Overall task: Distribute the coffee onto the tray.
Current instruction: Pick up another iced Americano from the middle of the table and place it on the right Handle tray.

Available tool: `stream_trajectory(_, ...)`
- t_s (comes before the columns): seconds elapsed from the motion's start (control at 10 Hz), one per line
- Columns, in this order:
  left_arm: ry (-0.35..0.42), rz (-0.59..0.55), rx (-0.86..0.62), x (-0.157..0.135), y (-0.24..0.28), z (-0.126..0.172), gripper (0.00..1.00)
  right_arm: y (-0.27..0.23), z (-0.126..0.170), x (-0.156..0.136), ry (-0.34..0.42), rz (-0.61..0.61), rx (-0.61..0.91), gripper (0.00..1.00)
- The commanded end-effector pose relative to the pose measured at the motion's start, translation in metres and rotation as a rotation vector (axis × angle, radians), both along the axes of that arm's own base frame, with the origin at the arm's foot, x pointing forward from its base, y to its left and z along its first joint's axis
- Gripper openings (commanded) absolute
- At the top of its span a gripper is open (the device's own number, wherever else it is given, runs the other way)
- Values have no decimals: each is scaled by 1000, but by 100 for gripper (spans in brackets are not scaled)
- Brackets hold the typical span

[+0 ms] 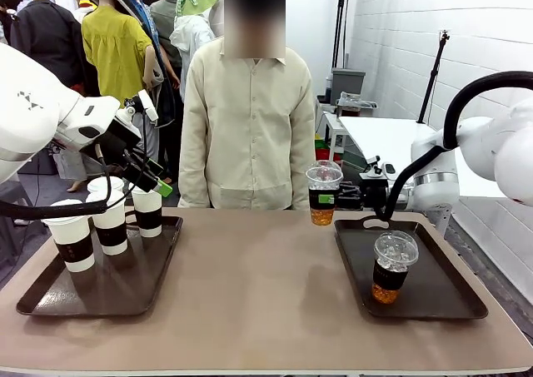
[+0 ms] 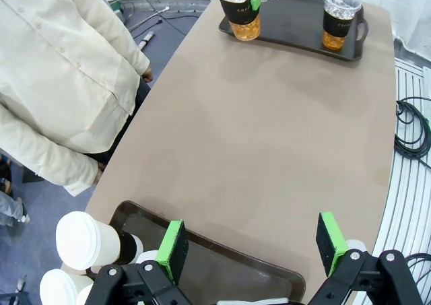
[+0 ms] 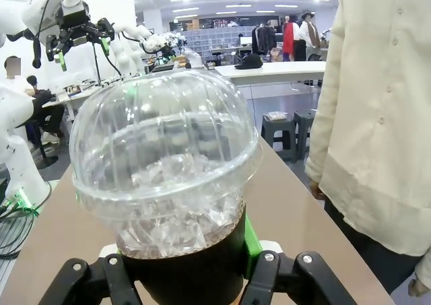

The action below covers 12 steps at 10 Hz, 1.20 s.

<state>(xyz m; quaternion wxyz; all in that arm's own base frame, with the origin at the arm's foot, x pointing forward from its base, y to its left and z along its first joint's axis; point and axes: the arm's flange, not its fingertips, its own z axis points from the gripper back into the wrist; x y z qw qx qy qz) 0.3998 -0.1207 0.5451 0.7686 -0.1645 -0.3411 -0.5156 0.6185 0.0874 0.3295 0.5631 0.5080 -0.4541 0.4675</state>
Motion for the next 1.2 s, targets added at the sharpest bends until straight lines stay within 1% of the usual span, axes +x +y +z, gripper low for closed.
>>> stream_trajectory(0.0, -5, -21, -15, 2, 3, -1, 100, 1, 0, 0, -1, 2, 1, 64)
stream_trajectory(0.2, -5, -21, -15, 2, 3, -1, 100, -31, -5, -1, 11, -50, 15, 64)
stream_trajectory(0.5, -5, -21, -15, 2, 3, -1, 100, -71, -14, -5, 9, -97, 22, 64)
stream_trajectory(0.6, -5, -21, -15, 2, 3, -1, 100, -81, -19, -7, 19, -97, 20, 64)
stream_trajectory(0.8, -5, -21, -15, 2, 3, -1, 100, -99, -36, -8, 10, -108, 21, 64)
stream_trajectory(1.1, -5, -21, -15, 2, 3, -1, 100, -115, -55, -14, 10, -88, 27, 64)
